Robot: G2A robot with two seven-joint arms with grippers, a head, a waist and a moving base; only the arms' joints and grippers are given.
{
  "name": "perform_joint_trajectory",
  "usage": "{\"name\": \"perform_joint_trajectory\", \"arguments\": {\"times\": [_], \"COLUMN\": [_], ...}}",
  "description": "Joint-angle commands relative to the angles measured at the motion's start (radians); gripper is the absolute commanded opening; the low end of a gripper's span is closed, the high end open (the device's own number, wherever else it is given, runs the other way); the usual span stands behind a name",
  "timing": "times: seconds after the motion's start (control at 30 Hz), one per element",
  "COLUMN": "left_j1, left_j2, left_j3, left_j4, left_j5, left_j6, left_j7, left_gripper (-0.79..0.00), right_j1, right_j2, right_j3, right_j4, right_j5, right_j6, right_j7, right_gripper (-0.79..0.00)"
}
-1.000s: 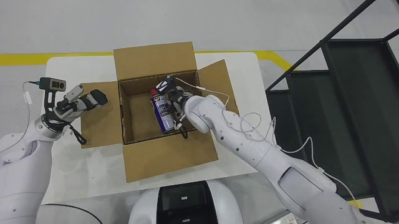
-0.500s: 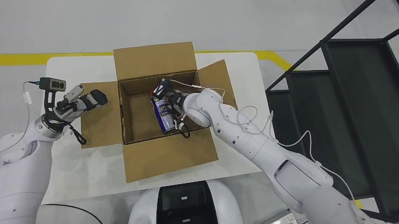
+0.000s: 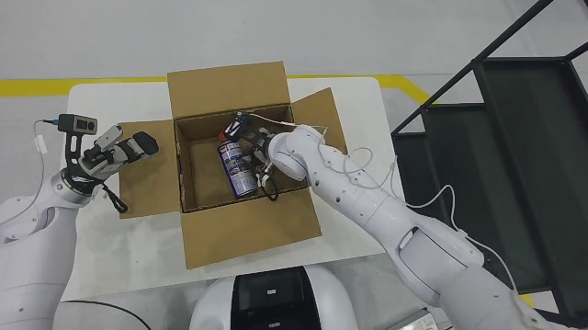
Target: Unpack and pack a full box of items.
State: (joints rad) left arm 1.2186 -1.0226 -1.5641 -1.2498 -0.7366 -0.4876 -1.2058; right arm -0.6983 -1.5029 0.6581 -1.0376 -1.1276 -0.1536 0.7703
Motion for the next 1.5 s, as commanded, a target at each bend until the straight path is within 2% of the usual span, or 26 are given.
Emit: {"name": "perform_joint_trajectory", "arguments": {"times": [0.0, 0.17, 0.37, 0.5, 0.63, 0.77, 0.9, 1.47], "left_j1": [0.0, 0.0, 0.0, 0.0, 0.0, 0.0, 0.0, 0.0], "left_j2": [0.0, 0.0, 0.0, 0.0, 0.0, 0.0, 0.0, 0.0], "left_j3": [0.0, 0.0, 0.0, 0.0, 0.0, 0.0, 0.0, 0.0], "left_j4": [0.0, 0.0, 0.0, 0.0, 0.0, 0.0, 0.0, 0.0], "left_j5": [0.0, 0.0, 0.0, 0.0, 0.0, 0.0, 0.0, 0.0], "left_j6": [0.0, 0.0, 0.0, 0.0, 0.0, 0.0, 0.0, 0.0], "left_j7": [0.0, 0.0, 0.0, 0.0, 0.0, 0.0, 0.0, 0.0], "left_gripper": [0.0, 0.0, 0.0, 0.0, 0.0, 0.0, 0.0, 0.0], "right_j1": [-0.005, -0.036, -0.154, -0.249, -0.316, -0.348, -0.345, -0.345], "right_j2": [0.002, 0.027, 0.081, 0.117, 0.147, 0.17, 0.19, 0.19], "right_j3": [0.011, 0.082, 0.213, 0.336, 0.454, 0.543, 0.603, 0.603], "right_j4": [-0.015, -0.118, -0.377, -0.532, -0.623, -0.656, -0.617, -0.617], "right_j5": [0.019, 0.049, 0.106, 0.297, 0.511, 0.698, 0.877, 0.877], "right_j6": [-0.027, -0.062, -0.164, -0.283, -0.321, -0.326, -0.308, -0.308], "right_j7": [0.017, 0.069, 0.196, 0.299, 0.415, 0.521, 0.588, 0.588], "right_gripper": [0.0, 0.0, 0.0, 0.0, 0.0, 0.0, 0.0, 0.0]}}
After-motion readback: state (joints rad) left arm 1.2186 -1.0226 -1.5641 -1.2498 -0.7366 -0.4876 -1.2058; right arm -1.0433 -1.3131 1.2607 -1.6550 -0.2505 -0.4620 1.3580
